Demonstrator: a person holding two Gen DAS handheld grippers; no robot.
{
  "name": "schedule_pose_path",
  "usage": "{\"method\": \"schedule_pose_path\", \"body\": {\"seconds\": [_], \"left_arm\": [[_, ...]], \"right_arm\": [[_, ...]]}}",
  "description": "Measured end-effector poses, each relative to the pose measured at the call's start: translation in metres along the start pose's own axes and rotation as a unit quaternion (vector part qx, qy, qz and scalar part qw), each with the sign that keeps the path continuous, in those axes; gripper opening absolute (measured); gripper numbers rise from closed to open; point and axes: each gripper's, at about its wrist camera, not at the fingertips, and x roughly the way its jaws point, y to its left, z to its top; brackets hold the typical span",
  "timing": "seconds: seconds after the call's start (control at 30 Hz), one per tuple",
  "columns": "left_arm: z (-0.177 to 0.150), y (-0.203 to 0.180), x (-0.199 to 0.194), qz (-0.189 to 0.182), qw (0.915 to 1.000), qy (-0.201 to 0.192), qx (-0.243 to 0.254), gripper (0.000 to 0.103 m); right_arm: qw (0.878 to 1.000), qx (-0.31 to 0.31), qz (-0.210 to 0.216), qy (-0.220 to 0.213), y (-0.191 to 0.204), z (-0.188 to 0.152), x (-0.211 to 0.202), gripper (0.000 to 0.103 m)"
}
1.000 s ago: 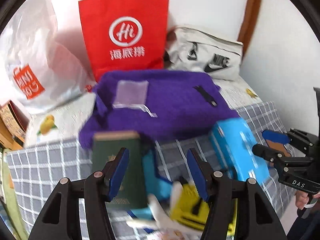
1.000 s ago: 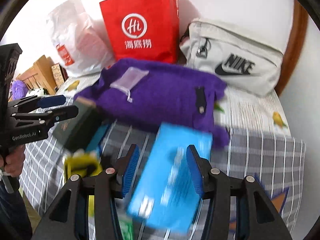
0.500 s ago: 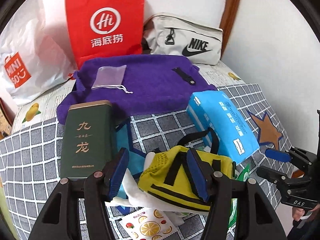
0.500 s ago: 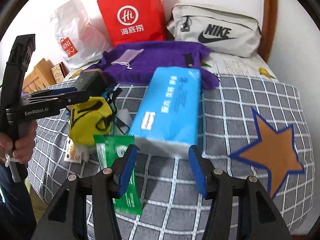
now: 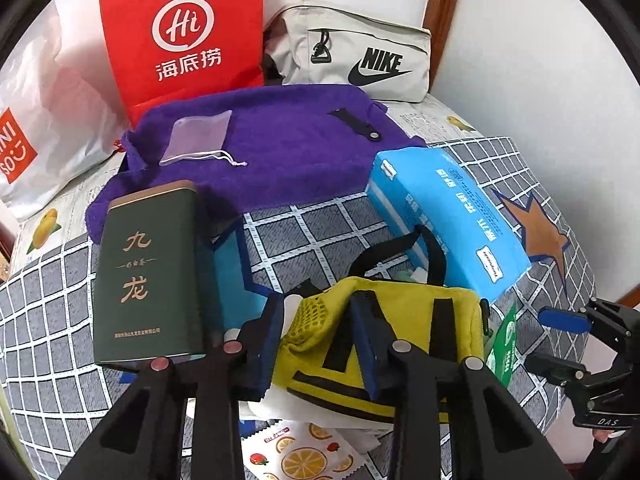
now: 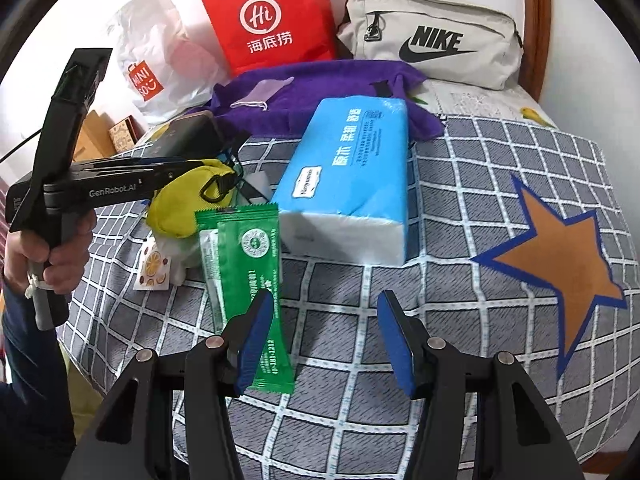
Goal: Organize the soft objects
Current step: 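Grasp the green sachet with the right tool while the left tool grasps the yellow pouch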
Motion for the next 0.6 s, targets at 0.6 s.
{"method": "schedule_pose_path", "body": {"seconds": [0.6], "left_arm": [[-0.024, 0.022, -0.034, 0.002, 0.9987, -0.033, -0.039, 0.015]], "right_arm": [[0.999, -0.023, 0.024, 0.000, 0.028, -0.011, 0.009, 0.054]]}}
